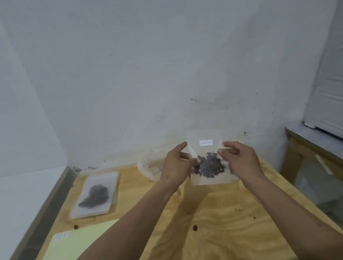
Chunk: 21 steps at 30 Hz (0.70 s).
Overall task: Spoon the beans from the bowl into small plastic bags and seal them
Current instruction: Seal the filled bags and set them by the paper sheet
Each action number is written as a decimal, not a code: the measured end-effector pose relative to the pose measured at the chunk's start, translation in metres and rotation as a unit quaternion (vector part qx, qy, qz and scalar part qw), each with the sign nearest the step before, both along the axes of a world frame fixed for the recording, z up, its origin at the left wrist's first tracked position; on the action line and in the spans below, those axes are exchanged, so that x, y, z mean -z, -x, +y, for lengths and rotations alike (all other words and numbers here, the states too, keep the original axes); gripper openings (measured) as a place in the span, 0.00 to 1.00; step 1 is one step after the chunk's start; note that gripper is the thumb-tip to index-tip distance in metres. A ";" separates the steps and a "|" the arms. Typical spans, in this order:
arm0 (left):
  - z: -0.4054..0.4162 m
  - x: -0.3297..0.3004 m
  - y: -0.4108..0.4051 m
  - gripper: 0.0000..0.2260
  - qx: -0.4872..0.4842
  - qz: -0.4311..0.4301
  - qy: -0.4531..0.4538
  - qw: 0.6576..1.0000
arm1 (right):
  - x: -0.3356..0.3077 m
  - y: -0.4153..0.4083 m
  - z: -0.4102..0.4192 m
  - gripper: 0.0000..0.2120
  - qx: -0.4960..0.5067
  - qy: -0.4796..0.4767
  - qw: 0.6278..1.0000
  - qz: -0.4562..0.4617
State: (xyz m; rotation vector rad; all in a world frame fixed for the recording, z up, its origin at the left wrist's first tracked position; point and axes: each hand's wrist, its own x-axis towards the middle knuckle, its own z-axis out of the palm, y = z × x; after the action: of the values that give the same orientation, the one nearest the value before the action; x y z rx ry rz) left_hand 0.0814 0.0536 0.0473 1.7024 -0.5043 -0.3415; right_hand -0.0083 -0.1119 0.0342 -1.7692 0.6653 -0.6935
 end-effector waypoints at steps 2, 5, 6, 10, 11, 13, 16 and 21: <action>-0.028 0.001 0.002 0.36 0.018 0.001 -0.029 0.999 | 0.001 0.006 -0.024 0.18 0.008 0.051 0.998 0.032; -0.064 0.007 0.007 0.32 0.032 -0.006 -0.062 0.998 | 0.007 0.008 -0.058 0.21 0.004 0.096 0.990 0.104; -0.076 0.010 0.008 0.29 0.035 -0.004 -0.071 0.997 | 0.009 0.007 -0.068 0.21 0.008 0.109 0.986 0.126; -0.114 0.029 0.004 0.19 0.030 0.012 -0.124 0.992 | 0.021 0.002 -0.095 0.19 0.029 0.149 0.973 0.177; -0.121 0.034 0.002 0.17 0.025 0.006 -0.147 0.989 | 0.025 0.000 -0.098 0.19 0.030 0.158 0.969 0.186; -0.131 0.044 -0.001 0.16 0.026 -0.007 -0.199 0.980 | 0.036 -0.002 -0.101 0.17 0.029 0.172 0.962 0.212; -0.137 0.052 -0.005 0.21 0.041 -0.011 -0.228 0.973 | 0.051 -0.001 -0.100 0.17 0.035 0.177 0.953 0.243; -0.138 0.056 -0.008 0.29 0.033 0.010 -0.209 0.977 | 0.055 0.000 -0.100 0.20 0.045 0.177 0.957 0.226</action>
State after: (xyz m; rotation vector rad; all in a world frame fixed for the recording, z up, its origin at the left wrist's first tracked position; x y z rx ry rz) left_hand 0.0896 -0.0843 -0.0090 2.0889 -0.4983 -0.5426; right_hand -0.0082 -0.2122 -0.0211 -2.2736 0.9796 -0.4891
